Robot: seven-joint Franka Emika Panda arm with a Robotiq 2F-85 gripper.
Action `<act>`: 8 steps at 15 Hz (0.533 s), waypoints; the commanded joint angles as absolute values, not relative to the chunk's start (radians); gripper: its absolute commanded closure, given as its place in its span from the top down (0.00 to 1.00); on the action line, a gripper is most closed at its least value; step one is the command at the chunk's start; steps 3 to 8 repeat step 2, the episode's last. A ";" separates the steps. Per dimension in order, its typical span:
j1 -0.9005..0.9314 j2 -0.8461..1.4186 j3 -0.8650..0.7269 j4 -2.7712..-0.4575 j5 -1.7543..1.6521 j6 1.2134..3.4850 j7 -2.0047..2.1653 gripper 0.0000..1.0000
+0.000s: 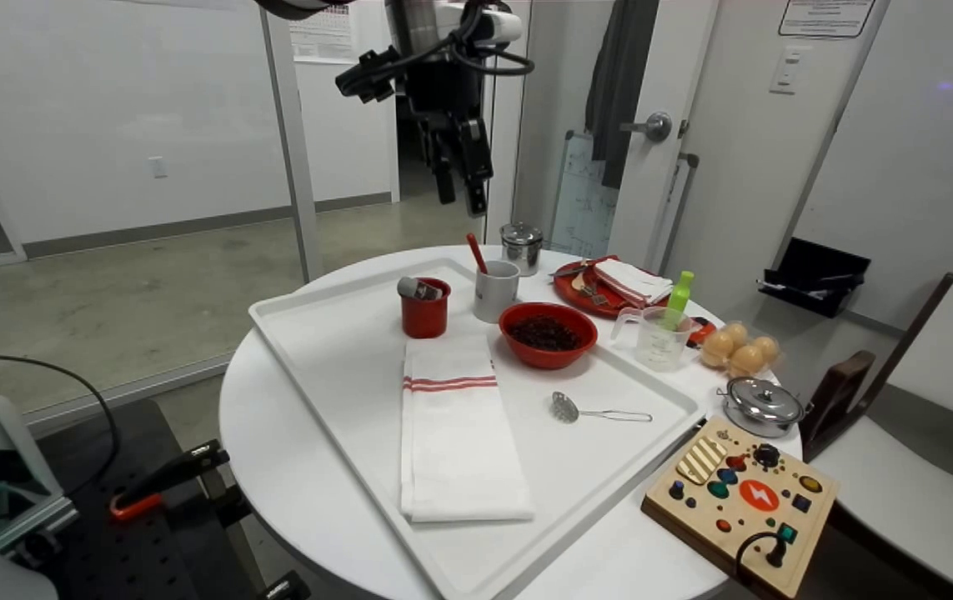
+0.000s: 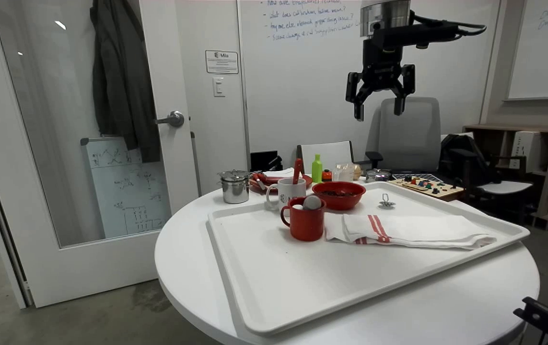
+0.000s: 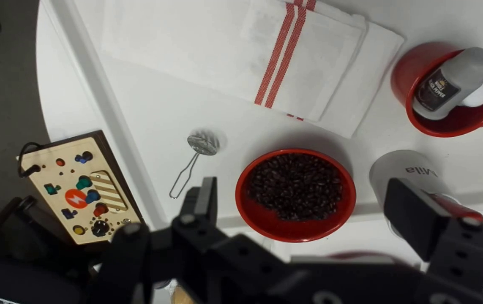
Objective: Put the salt and pepper shaker in the red mug and use the spoon to mix the contents of the red bowl
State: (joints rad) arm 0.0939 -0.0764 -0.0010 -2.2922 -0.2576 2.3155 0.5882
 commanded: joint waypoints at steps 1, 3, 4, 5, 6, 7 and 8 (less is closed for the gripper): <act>0.066 -0.077 0.026 -2.291 -0.254 2.314 0.585 1.00; 0.066 -0.077 0.026 -2.291 -0.254 2.314 0.585 1.00; 0.066 -0.077 0.026 -2.291 -0.254 2.314 0.585 1.00; 0.066 -0.077 0.026 -2.291 -0.254 2.314 0.585 1.00; 0.066 -0.077 0.026 -2.291 -0.254 2.314 0.585 1.00; 0.066 -0.077 0.026 -2.291 -0.254 2.314 0.585 1.00; 0.066 -0.077 0.026 -2.291 -0.254 2.314 0.585 1.00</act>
